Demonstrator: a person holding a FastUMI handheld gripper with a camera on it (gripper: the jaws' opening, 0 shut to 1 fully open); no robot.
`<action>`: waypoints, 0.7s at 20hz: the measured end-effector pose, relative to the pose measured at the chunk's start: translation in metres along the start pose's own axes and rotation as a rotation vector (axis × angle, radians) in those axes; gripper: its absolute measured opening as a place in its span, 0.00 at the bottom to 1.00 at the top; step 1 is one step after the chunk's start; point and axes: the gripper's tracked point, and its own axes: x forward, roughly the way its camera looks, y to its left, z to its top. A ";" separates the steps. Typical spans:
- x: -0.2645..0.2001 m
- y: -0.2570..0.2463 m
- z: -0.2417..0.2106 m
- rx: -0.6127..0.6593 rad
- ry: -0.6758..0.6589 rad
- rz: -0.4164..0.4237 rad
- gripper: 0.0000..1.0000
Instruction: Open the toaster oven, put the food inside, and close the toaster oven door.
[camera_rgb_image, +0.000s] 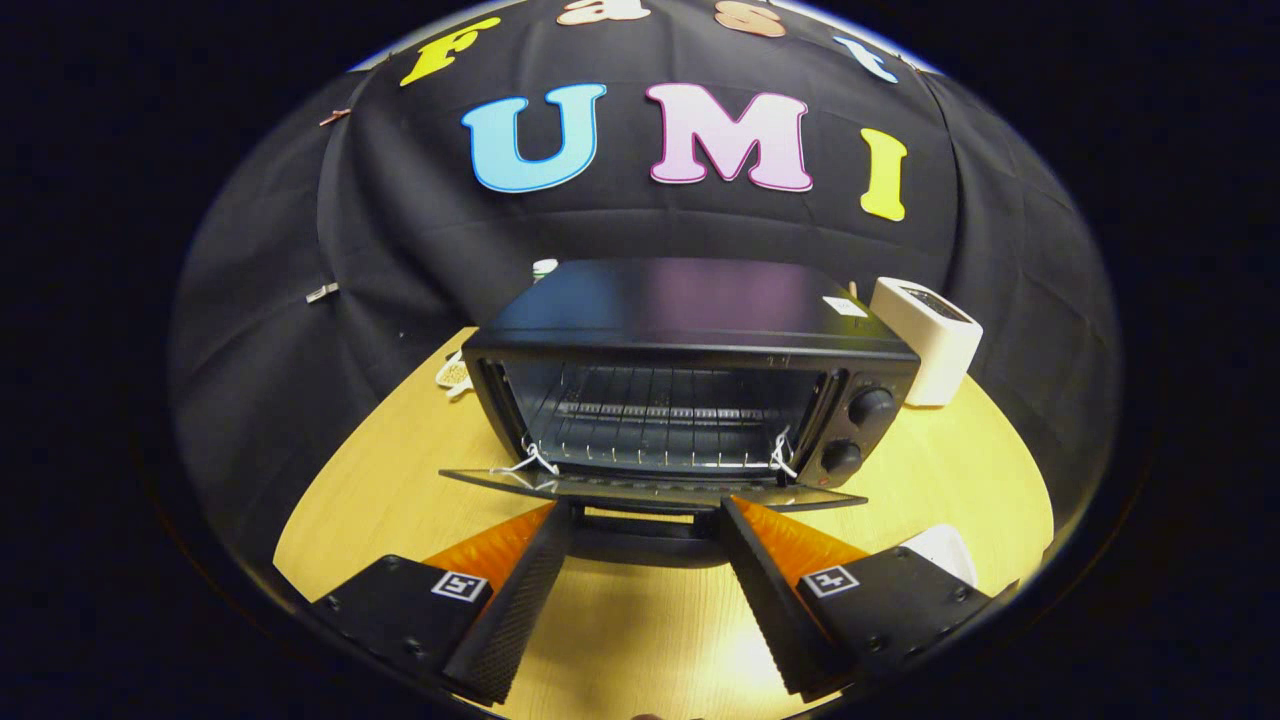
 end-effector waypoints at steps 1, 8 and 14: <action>-0.001 0.000 -0.008 -0.014 0.015 0.004 0.98; -0.003 0.000 -0.080 0.010 0.179 0.049 0.98; -0.009 -0.017 -0.087 -0.026 0.198 0.060 0.98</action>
